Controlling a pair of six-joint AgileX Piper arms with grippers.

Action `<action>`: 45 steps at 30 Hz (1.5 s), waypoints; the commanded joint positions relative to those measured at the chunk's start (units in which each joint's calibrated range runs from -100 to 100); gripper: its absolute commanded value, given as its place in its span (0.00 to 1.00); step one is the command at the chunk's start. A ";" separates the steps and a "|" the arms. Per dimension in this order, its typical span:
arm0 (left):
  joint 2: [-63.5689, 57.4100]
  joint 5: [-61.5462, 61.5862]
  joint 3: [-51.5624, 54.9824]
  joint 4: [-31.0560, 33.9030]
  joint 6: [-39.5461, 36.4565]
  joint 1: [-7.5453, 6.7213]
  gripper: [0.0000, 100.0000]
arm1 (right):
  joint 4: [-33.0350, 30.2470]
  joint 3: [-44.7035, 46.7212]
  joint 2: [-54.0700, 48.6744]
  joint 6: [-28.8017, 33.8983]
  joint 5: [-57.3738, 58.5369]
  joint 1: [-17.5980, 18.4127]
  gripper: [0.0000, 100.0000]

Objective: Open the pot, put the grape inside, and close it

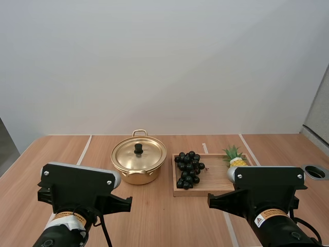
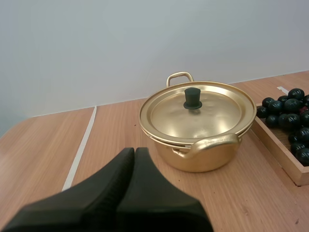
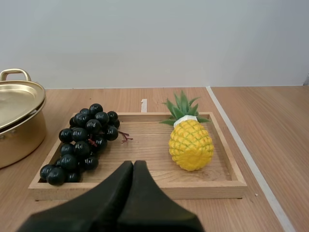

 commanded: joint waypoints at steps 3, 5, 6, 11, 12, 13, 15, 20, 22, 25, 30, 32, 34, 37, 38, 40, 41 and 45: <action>-0.36 -1.19 0.03 0.54 -0.62 -0.16 0.02 | 0.07 0.12 -0.26 0.00 0.00 -0.22 0.00; -0.36 -1.19 0.03 0.54 -0.62 -0.16 0.02 | 0.07 0.12 -0.26 0.00 0.00 -0.22 0.00; -0.36 -1.19 0.03 0.54 -0.62 -0.16 0.02 | 0.07 0.12 -0.26 0.00 0.00 -0.22 0.00; -0.36 -1.19 0.03 0.54 -0.62 -0.16 0.02 | 0.17 0.12 -0.26 0.00 0.00 -0.20 0.00; -0.36 -1.19 0.03 0.54 -0.62 -0.16 0.02 | 0.38 0.12 -0.26 0.00 0.00 -0.20 0.00; -0.36 -1.19 0.03 0.54 -0.62 -0.16 0.02 | 0.52 0.12 -0.26 0.00 0.00 -0.20 0.00; -0.36 -1.19 0.03 0.54 -0.62 -0.16 0.02 | 0.52 0.12 -0.26 0.00 0.00 -0.20 0.00; -0.36 -1.19 0.03 0.54 -0.62 -0.16 0.02 | 0.52 0.12 -0.26 0.00 -1.69 -0.20 0.00; -0.36 -1.19 0.03 0.54 -0.62 -0.16 0.02 | -0.04 0.12 -0.26 0.00 -2.10 -0.20 0.00; -0.36 -1.17 0.03 1.96 -0.51 -0.16 0.02 | -1.24 0.12 -0.26 0.00 -3.47 -0.20 0.00; -0.36 -1.17 0.03 1.95 -0.40 -0.16 0.02 | -1.55 0.12 -0.26 0.00 -10.96 -0.20 0.00; -0.36 -1.17 0.03 1.95 -0.40 -0.16 0.02 | -2.54 0.12 -0.26 -0.38 -13.41 -0.20 0.00; -0.36 -1.38 0.03 2.21 -0.27 -0.16 0.02 | -7.54 0.12 -0.26 -0.60 -13.83 -0.20 0.00; -0.36 -4.63 0.03 2.19 -0.27 -0.16 0.02 | -16.04 0.12 -0.26 -0.63 -17.15 -0.20 0.00; -0.36 -8.09 0.03 2.38 -0.15 -0.16 0.02 | -19.24 0.12 -0.26 -0.73 -19.11 -0.20 0.00; -0.36 -15.58 0.03 3.22 1.42 -0.16 0.02 | -29.76 0.12 -0.26 -0.82 -27.29 -0.20 0.00; -0.36 -21.30 0.03 3.20 2.69 -0.16 0.02 | -35.61 0.12 -0.26 -0.82 -32.47 -0.20 0.00; -0.36 -54.86 0.03 4.06 9.04 -0.16 0.02 | -43.07 -1.40 -0.26 -0.82 -47.42 -0.20 0.00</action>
